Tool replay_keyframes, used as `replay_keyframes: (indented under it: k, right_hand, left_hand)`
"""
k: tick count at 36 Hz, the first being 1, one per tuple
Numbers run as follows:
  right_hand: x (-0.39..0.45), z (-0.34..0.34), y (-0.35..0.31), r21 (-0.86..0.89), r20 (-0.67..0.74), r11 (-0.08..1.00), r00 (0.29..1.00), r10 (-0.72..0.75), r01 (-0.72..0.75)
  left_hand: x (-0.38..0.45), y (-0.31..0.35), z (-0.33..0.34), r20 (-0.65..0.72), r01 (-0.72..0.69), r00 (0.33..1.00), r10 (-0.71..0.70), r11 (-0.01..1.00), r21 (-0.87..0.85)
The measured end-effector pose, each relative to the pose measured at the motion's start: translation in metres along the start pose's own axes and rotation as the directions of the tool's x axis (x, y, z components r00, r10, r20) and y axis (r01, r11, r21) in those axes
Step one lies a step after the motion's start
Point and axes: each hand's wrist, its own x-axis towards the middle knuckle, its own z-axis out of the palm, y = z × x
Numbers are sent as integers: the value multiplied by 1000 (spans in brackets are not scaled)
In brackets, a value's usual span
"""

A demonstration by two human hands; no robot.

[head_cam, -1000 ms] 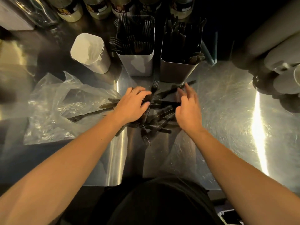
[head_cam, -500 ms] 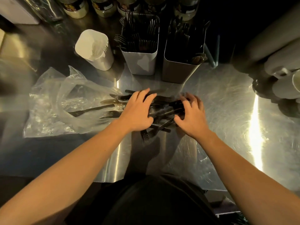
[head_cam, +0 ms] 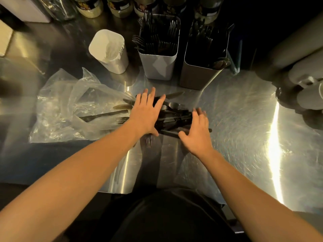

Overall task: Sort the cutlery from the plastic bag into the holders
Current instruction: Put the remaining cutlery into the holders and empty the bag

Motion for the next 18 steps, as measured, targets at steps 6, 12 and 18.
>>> replay_keyframes:
  k: [6,12,18]
  right_hand:
    - [0,-3,3,181,20,983,999,-25,21]
    - [-1,-3,11,115,-135,985,980,144,-129]
    - [-8,12,10,175,-146,976,978,152,-126]
  left_hand:
    - [13,-3,-12,44,-116,992,114,993,23]
    - [16,7,-7,-15,-139,990,139,990,39]
    - [29,7,-8,-25,-87,996,85,989,-120]
